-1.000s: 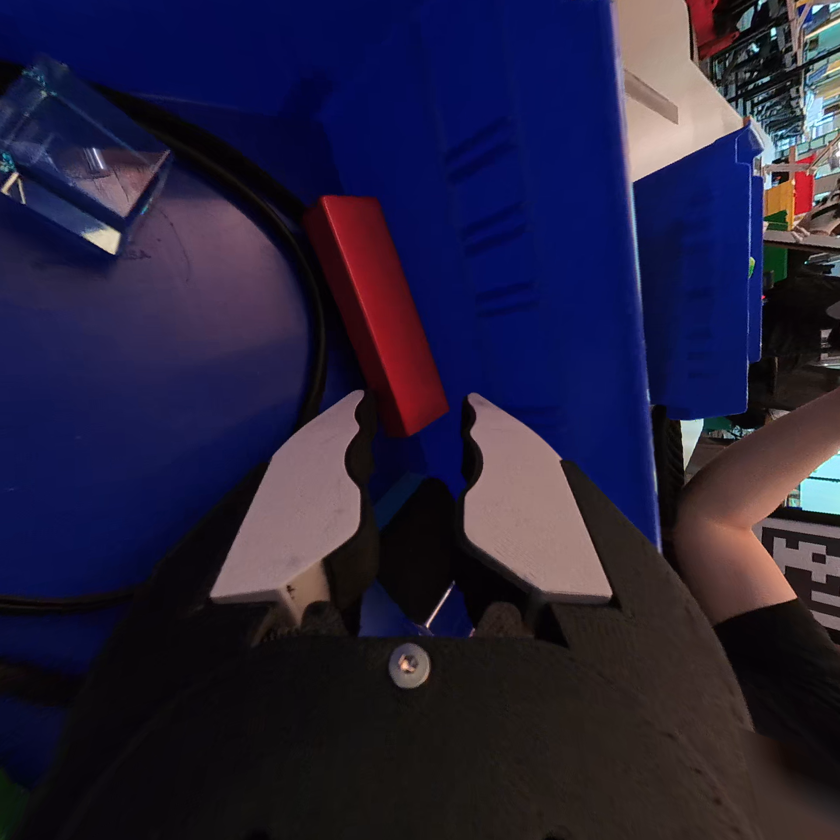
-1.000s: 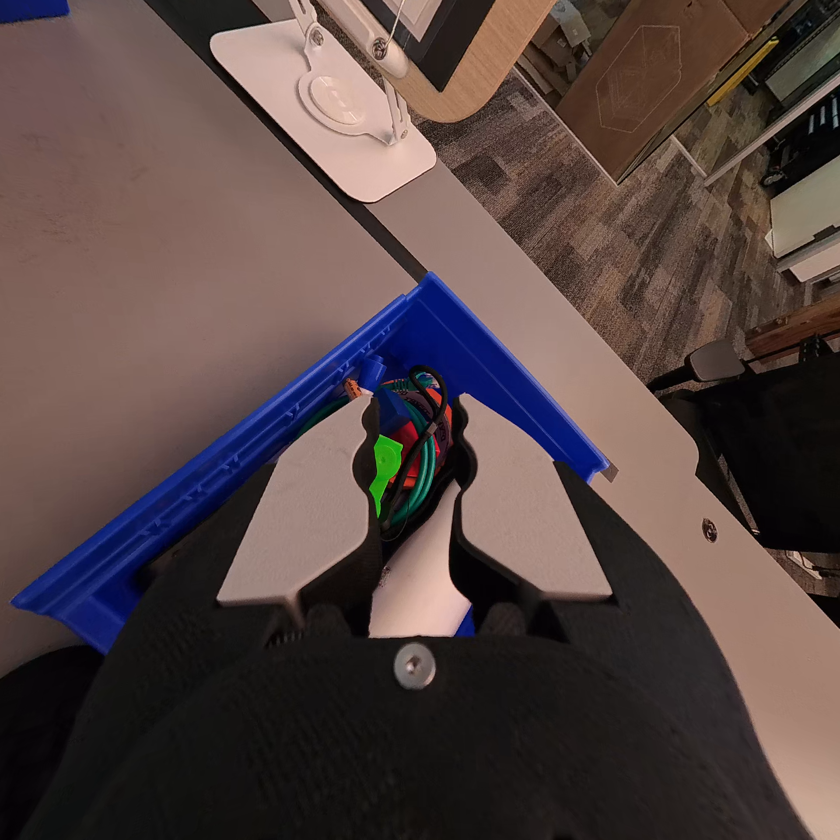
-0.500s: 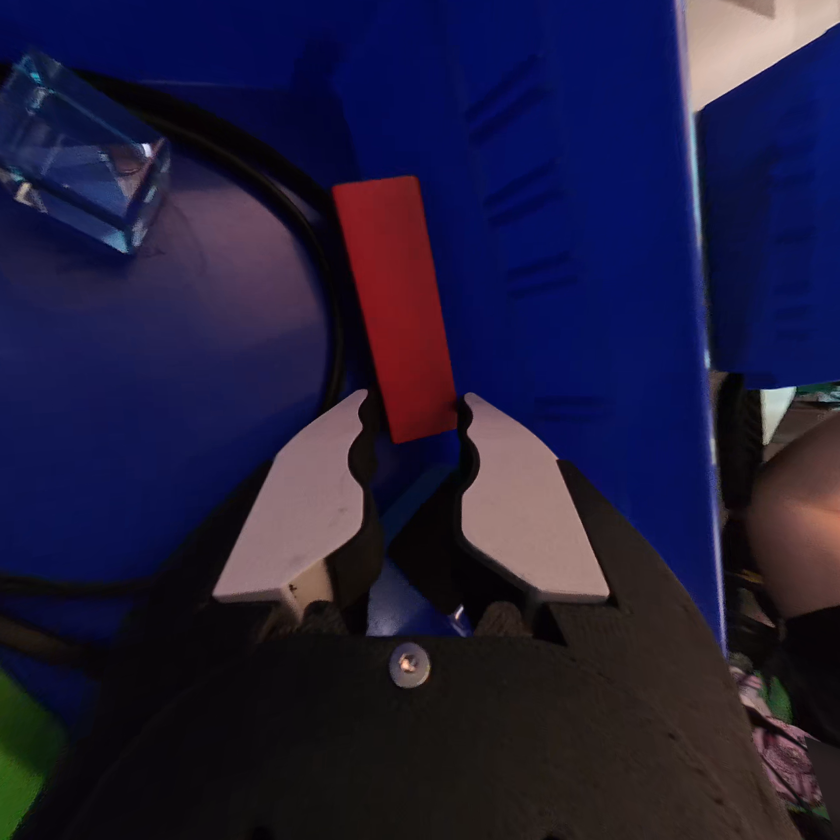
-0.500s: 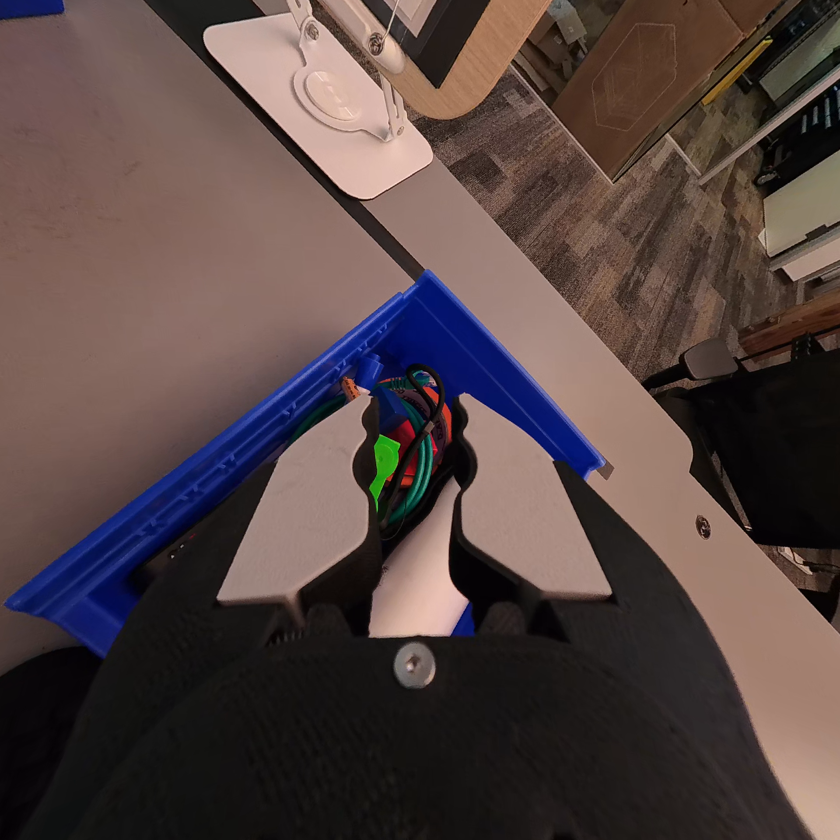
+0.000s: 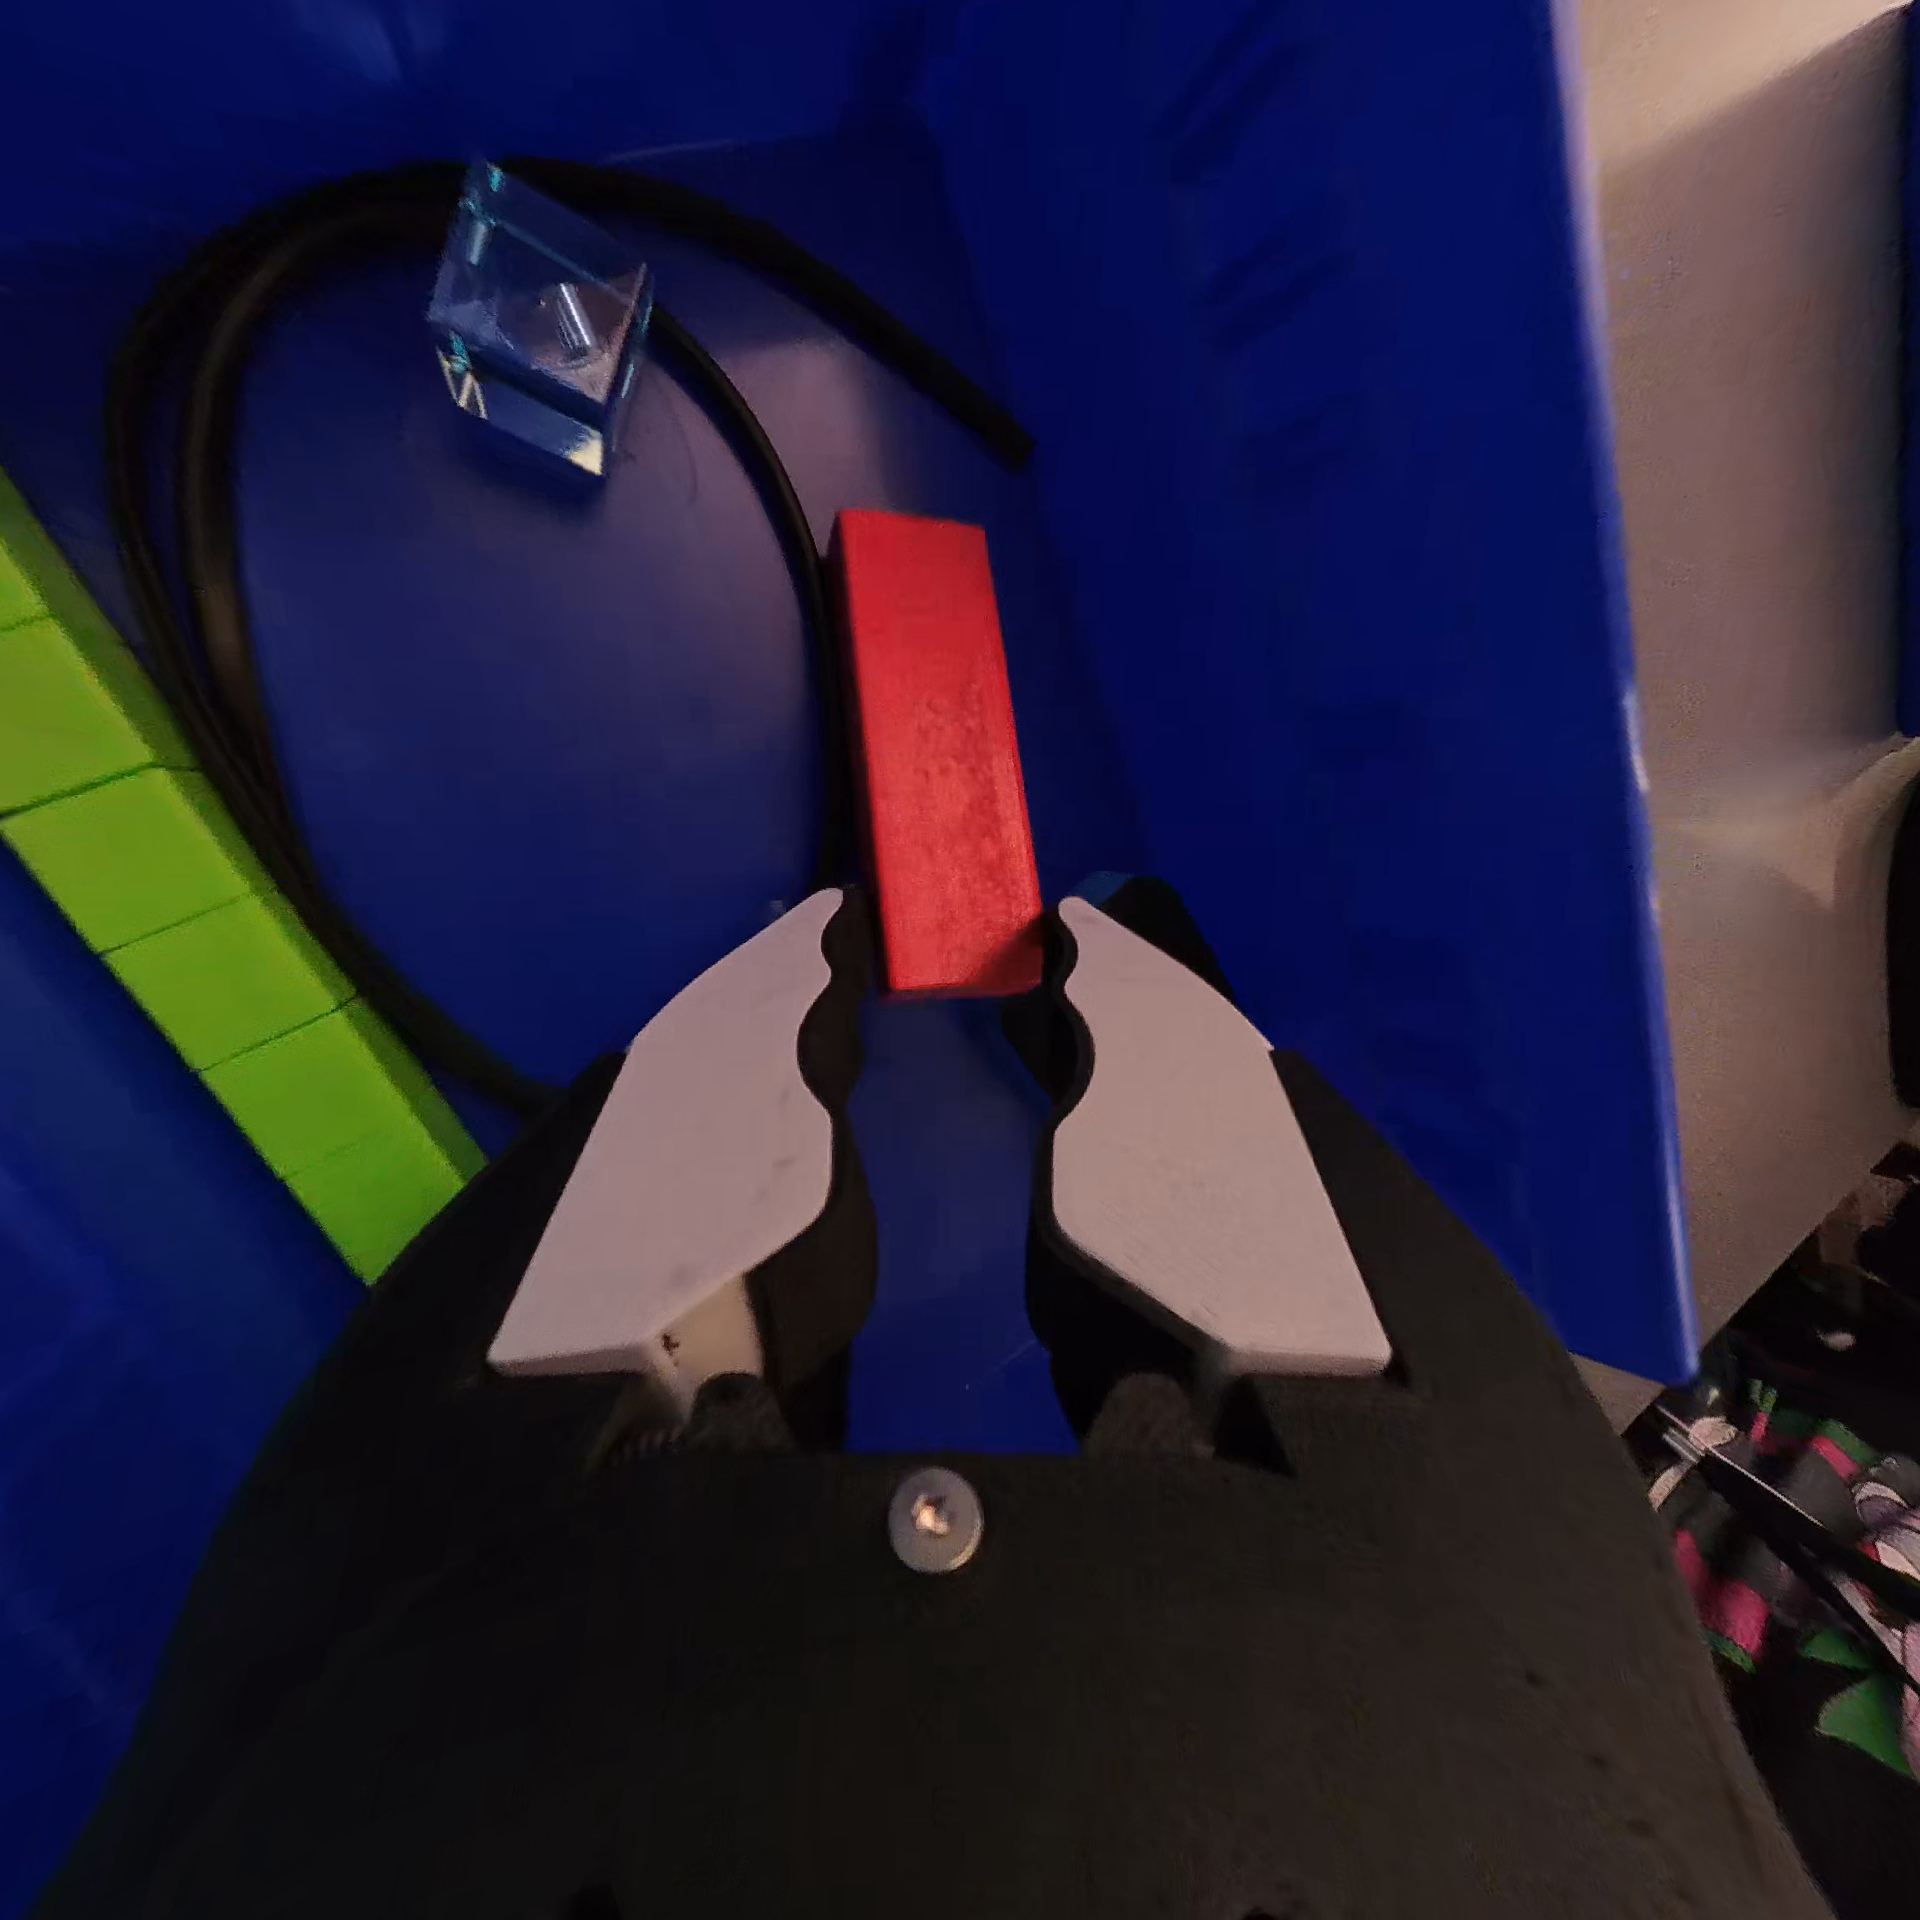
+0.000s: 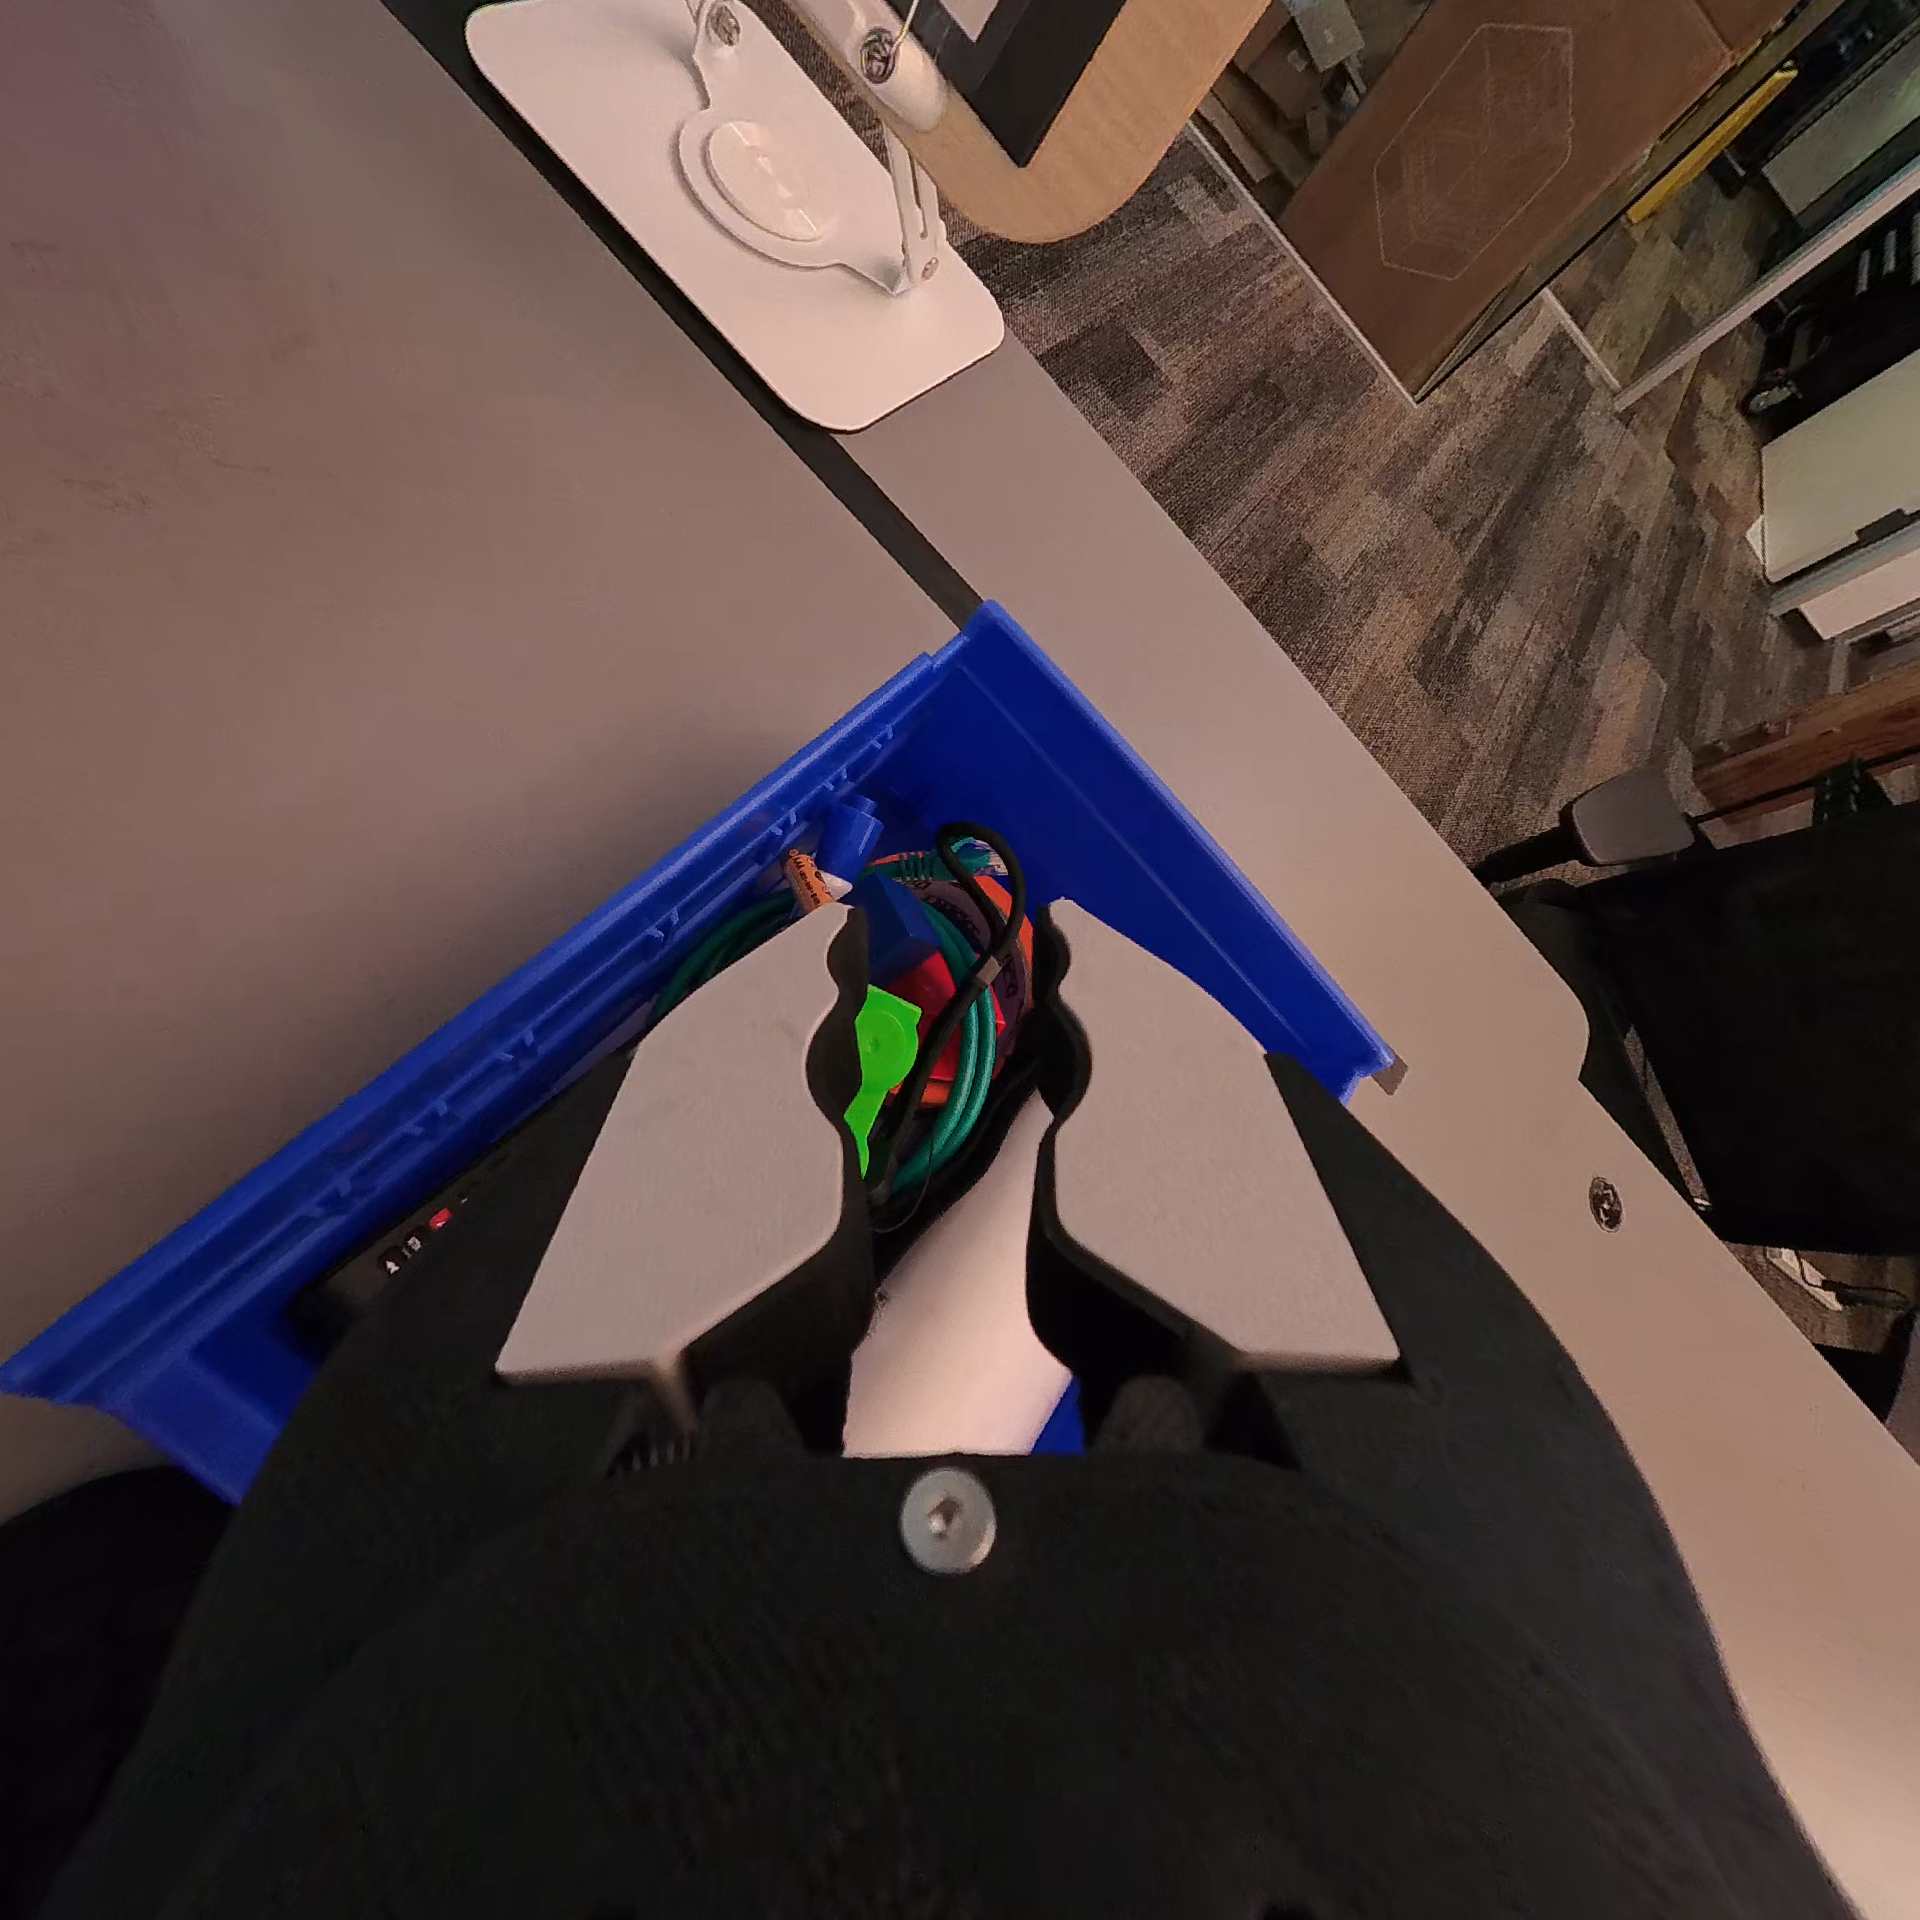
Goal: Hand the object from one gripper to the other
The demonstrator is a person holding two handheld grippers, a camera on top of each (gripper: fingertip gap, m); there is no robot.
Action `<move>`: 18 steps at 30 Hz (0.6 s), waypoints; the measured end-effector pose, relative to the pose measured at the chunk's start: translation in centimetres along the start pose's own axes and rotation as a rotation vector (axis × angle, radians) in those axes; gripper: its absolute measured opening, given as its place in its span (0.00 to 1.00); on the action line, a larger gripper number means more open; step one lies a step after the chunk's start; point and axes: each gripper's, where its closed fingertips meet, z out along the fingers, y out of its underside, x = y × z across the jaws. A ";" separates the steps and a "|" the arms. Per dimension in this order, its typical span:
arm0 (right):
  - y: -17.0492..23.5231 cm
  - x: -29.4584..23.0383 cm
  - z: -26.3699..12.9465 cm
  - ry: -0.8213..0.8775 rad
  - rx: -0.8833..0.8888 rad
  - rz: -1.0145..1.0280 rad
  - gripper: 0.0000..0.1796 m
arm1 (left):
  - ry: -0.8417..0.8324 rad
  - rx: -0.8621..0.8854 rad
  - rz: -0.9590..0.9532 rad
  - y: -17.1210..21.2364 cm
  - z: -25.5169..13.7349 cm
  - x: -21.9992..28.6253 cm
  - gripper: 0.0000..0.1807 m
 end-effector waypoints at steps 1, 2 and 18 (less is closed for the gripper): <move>0.0 0.0 0.1 -0.001 -0.002 0.000 0.18 | -0.005 0.008 0.001 -0.1 -0.5 0.1 0.18; 0.0 -0.1 0.1 -0.003 -0.003 -0.002 0.18 | -0.010 0.018 0.004 -0.1 -0.9 0.1 0.17; -0.2 -1.0 0.8 -0.020 -0.020 -0.038 0.18 | -0.099 0.076 0.088 -0.3 -5.2 2.1 0.00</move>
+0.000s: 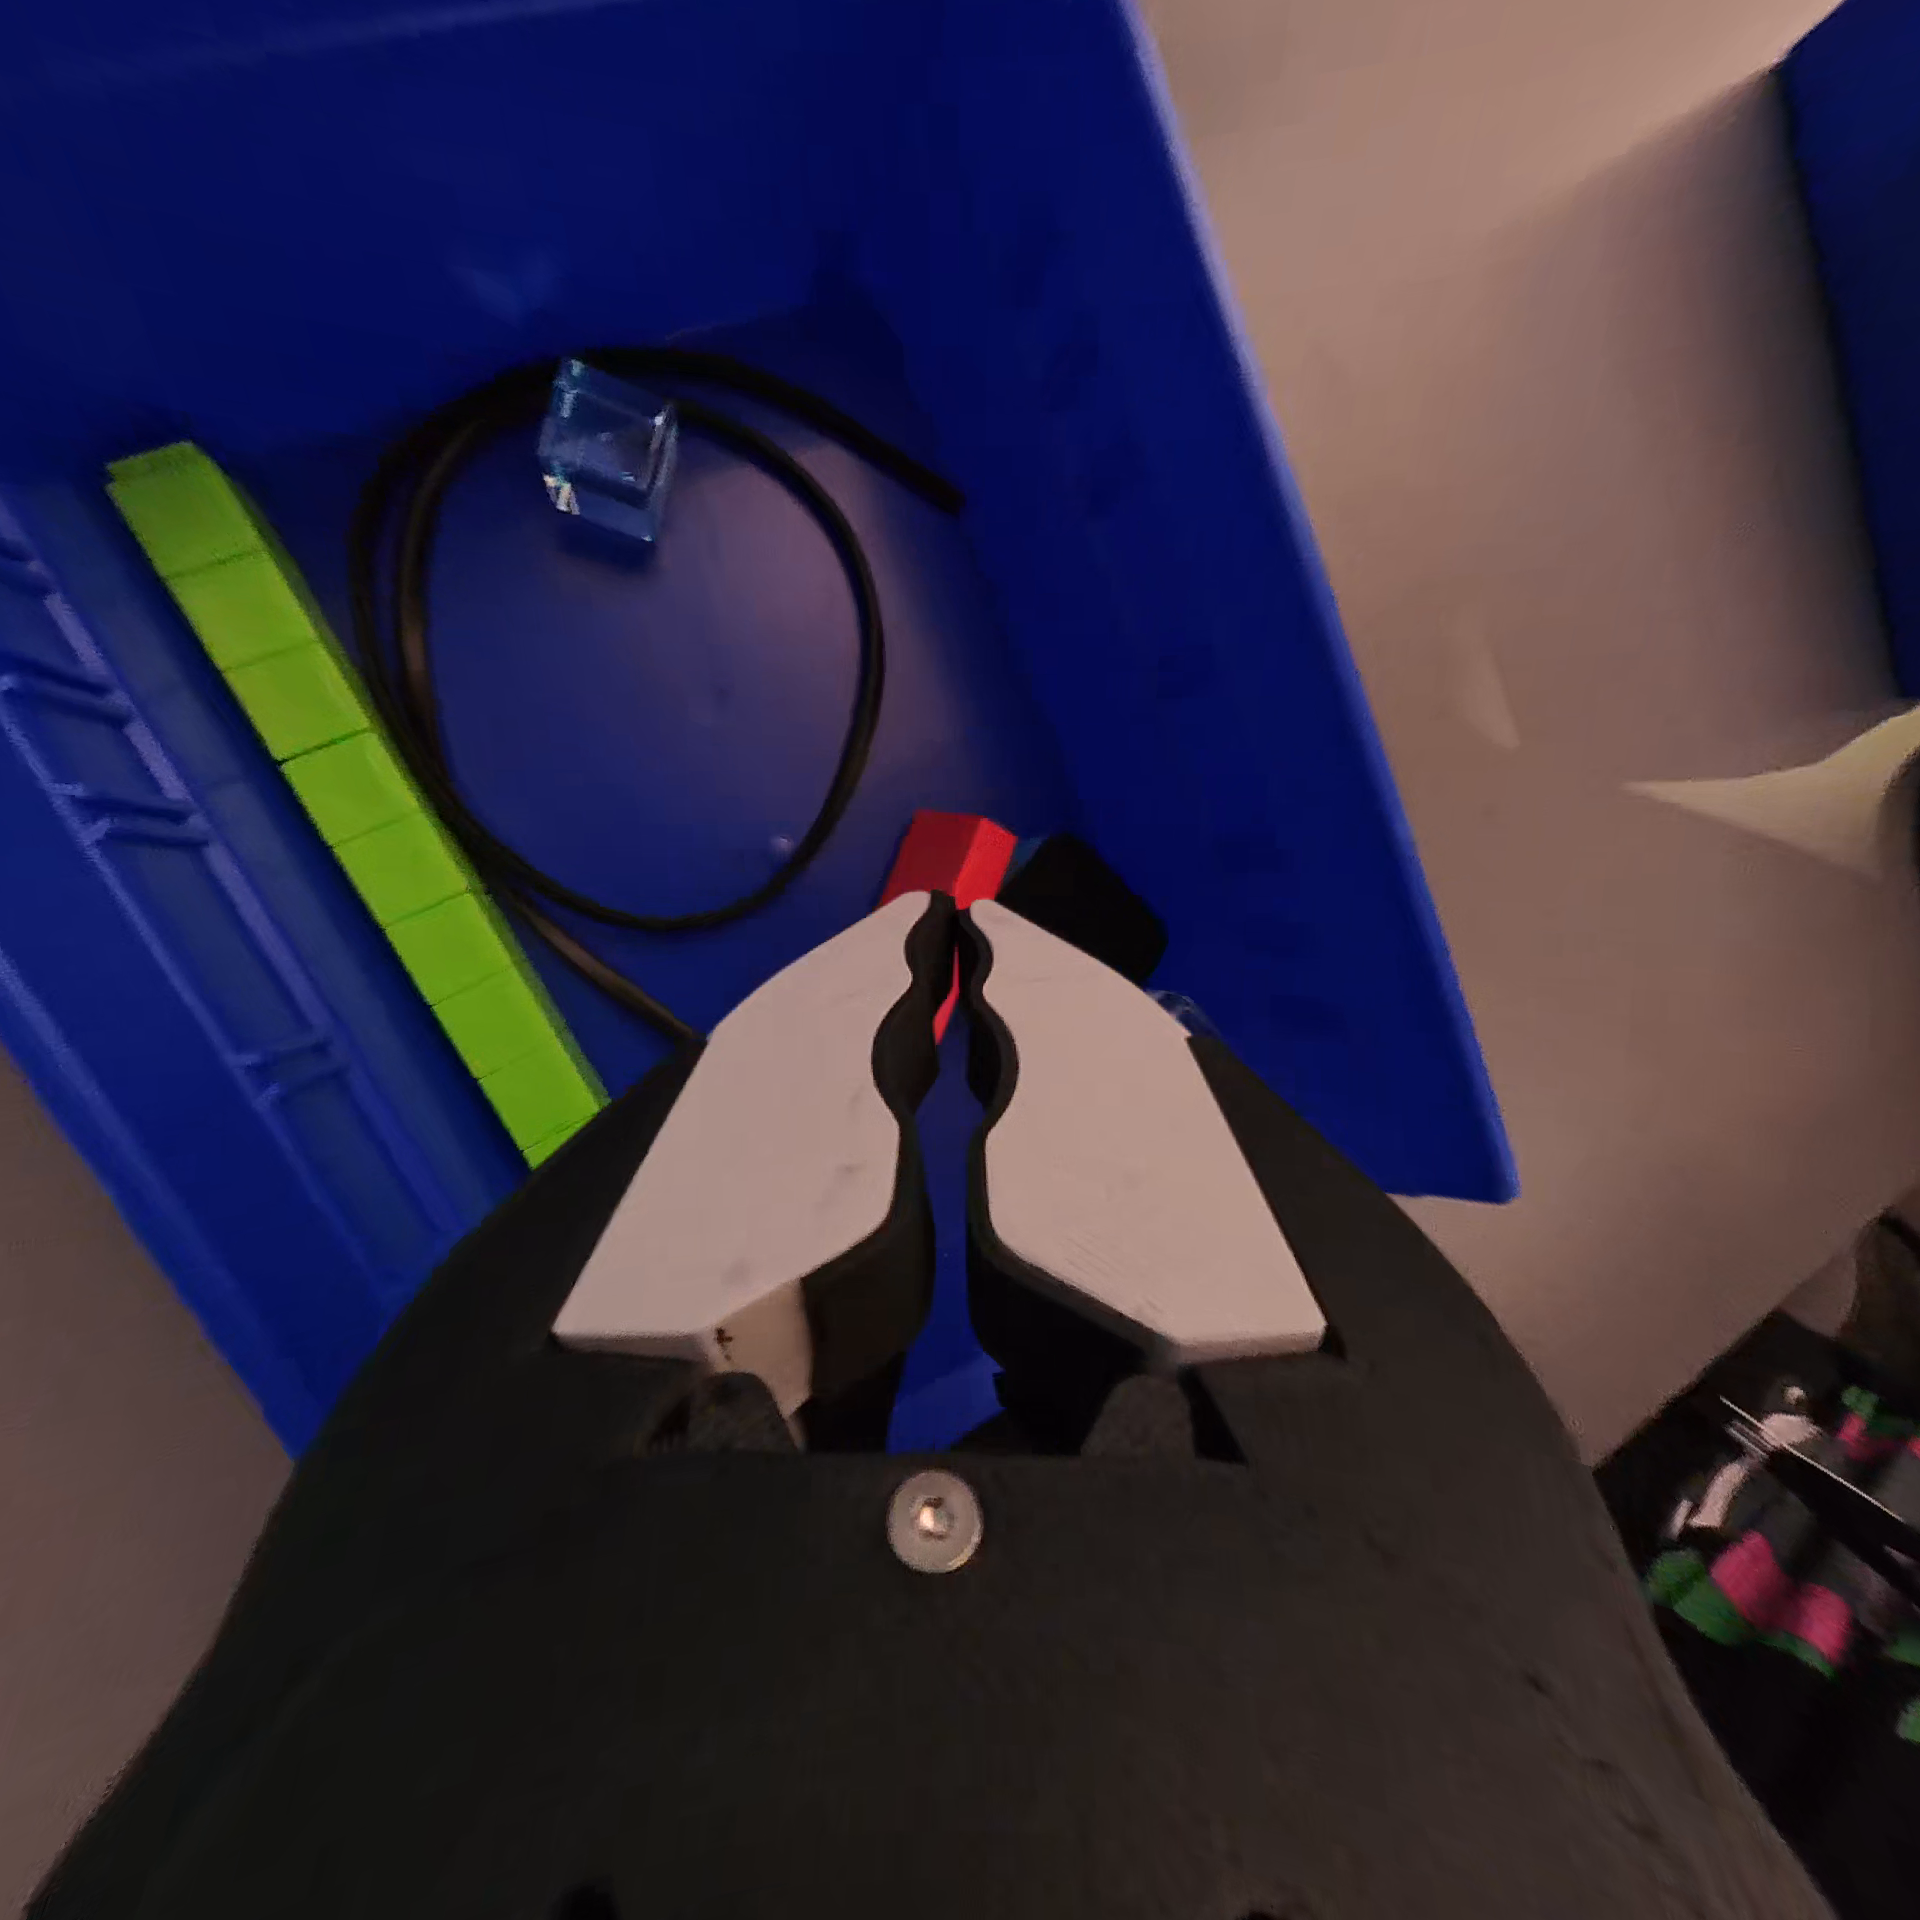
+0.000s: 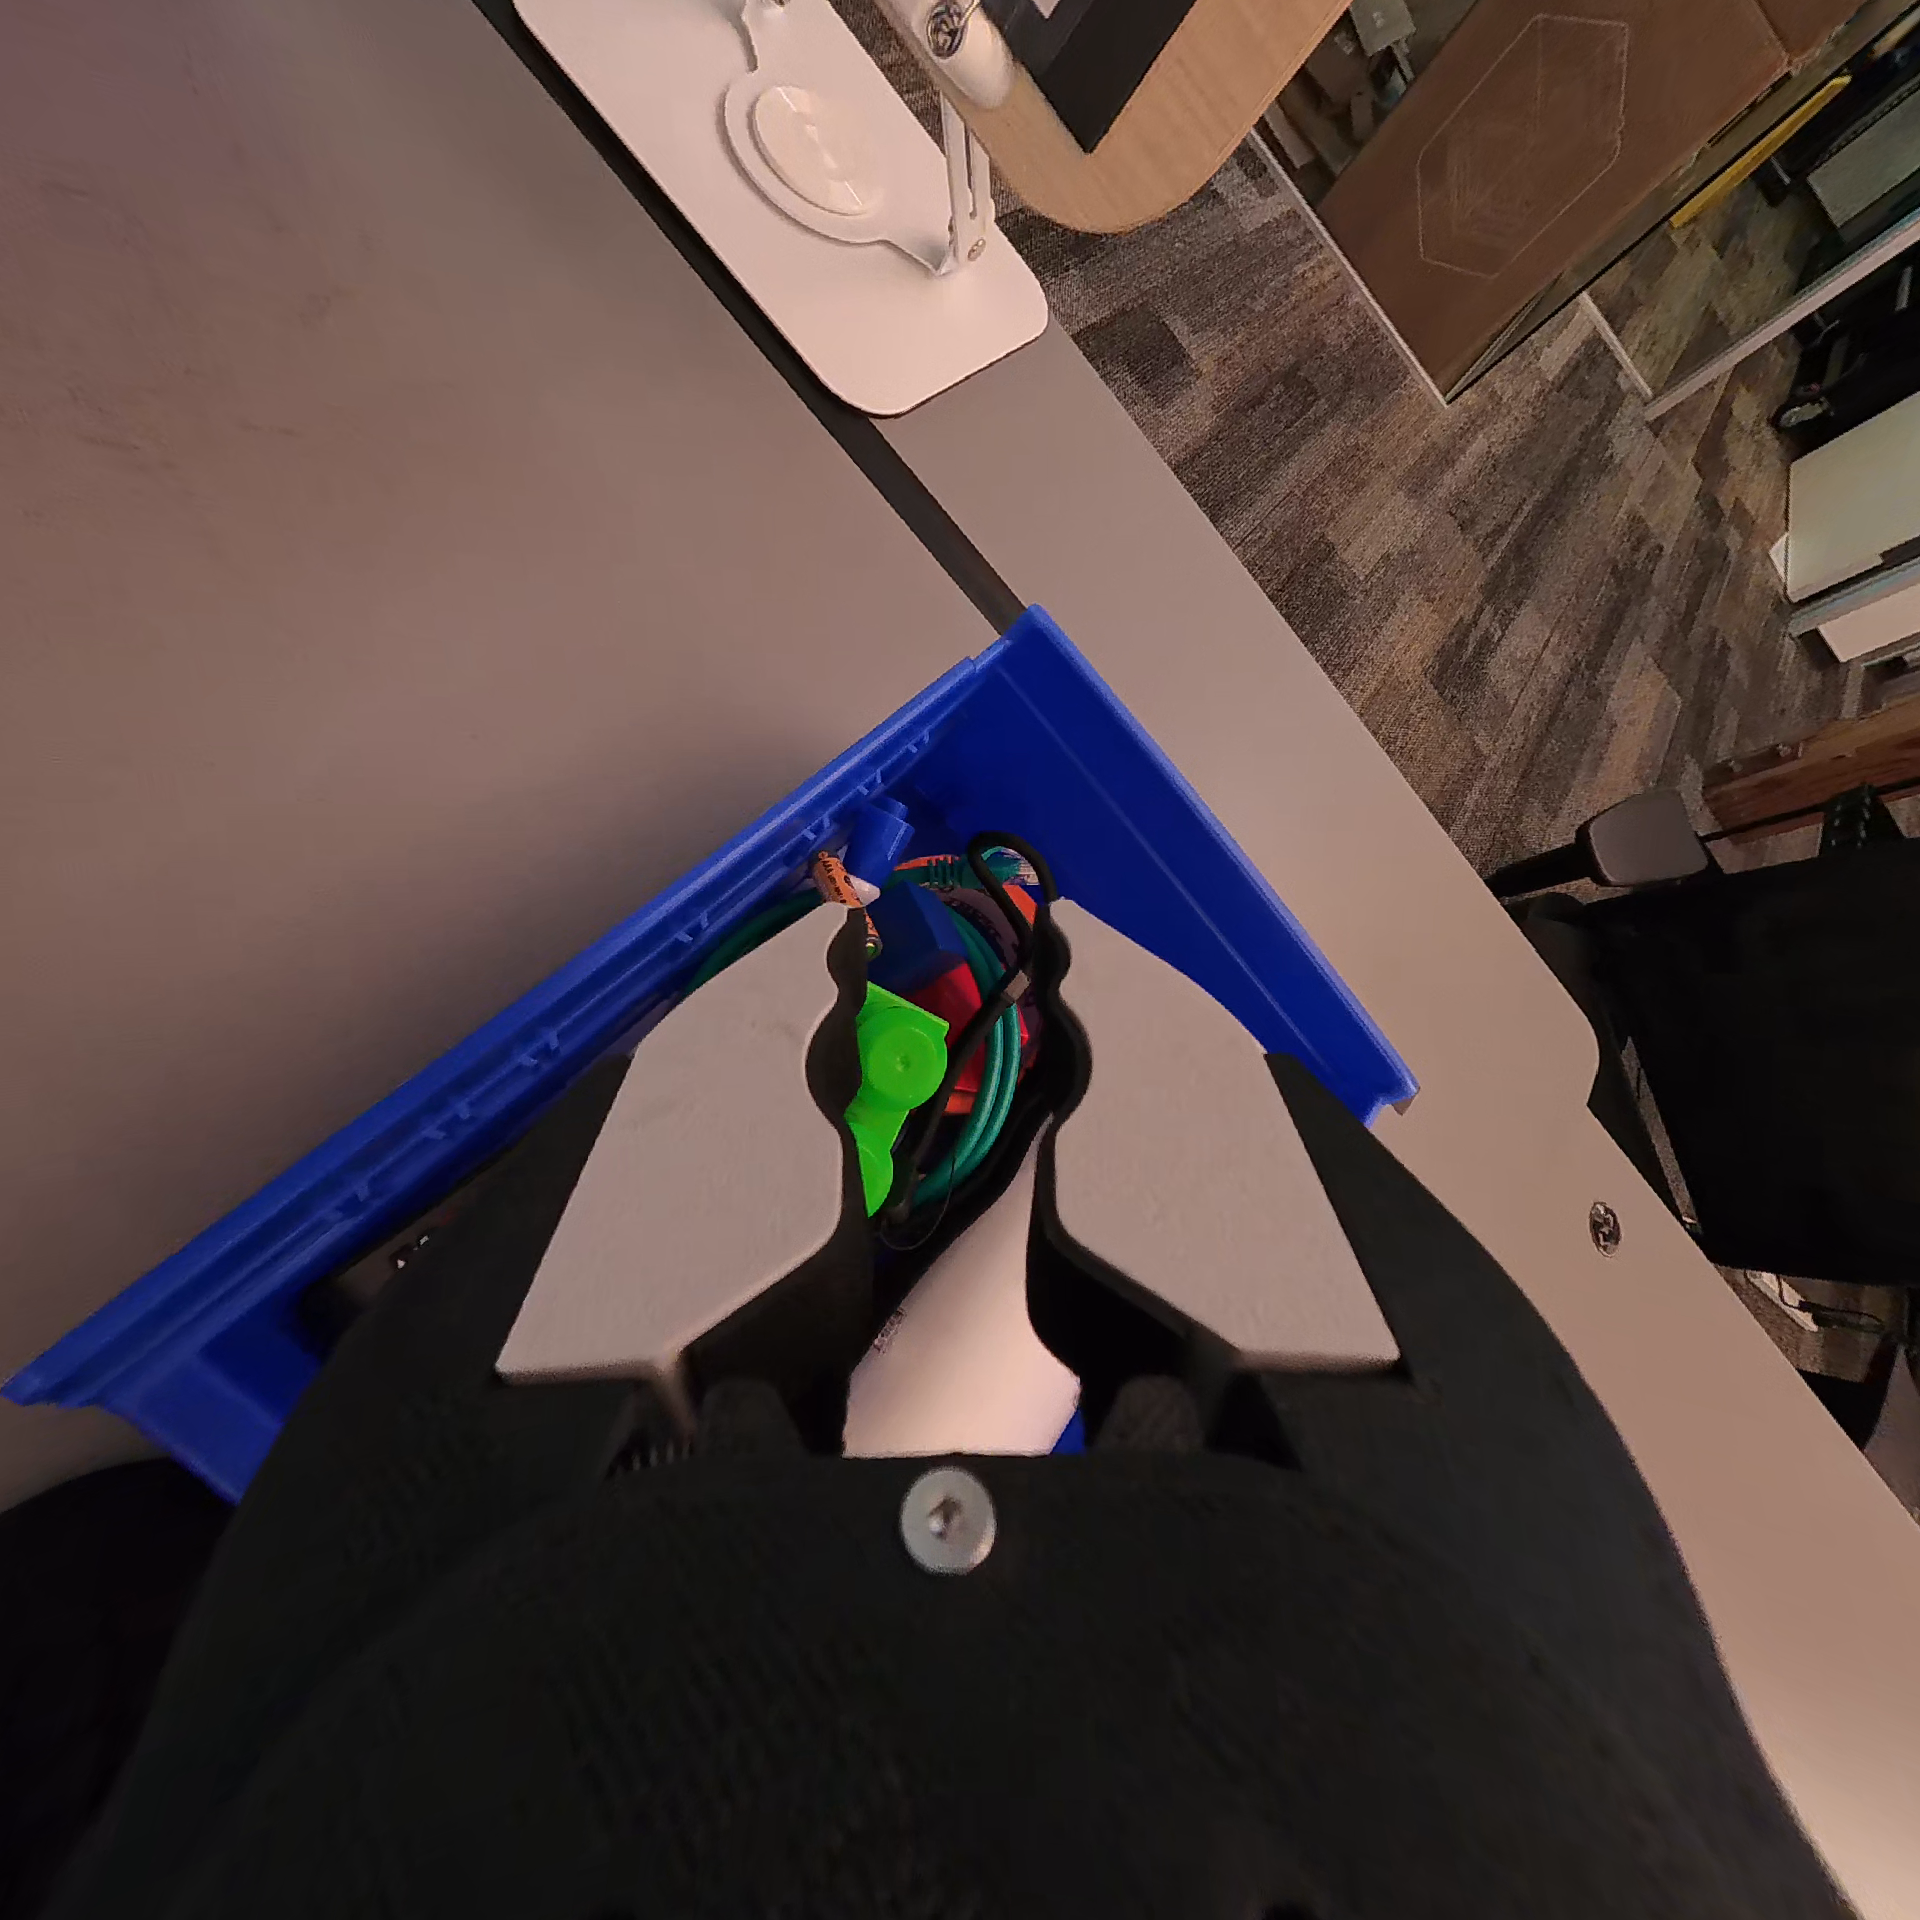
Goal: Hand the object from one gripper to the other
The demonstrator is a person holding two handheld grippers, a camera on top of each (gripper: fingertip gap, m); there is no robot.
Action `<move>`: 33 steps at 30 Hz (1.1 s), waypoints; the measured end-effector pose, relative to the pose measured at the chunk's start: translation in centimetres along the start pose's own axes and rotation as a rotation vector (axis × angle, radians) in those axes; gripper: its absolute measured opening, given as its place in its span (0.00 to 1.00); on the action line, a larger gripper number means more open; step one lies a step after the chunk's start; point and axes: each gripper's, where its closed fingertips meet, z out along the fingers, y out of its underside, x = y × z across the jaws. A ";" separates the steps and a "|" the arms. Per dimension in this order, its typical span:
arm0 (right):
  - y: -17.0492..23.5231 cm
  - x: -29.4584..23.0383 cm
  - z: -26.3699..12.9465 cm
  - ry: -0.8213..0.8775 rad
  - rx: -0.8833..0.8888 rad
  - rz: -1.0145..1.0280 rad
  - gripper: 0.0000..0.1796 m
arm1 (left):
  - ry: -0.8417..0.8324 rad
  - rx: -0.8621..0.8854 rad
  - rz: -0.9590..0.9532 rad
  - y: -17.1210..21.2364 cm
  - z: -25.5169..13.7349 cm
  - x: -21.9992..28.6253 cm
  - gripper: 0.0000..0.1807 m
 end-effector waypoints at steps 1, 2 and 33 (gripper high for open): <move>0.0 0.0 0.0 -0.002 0.001 -0.001 0.18 | -0.008 -0.008 0.005 0.0 0.2 -0.1 0.00; 0.0 -0.1 0.0 -0.003 0.000 -0.002 0.18 | -0.010 -0.021 0.012 0.1 0.6 0.0 0.00; -1.3 -0.7 -0.1 0.019 0.016 -0.066 0.18 | -0.135 0.032 0.216 -1.8 -0.9 0.9 0.09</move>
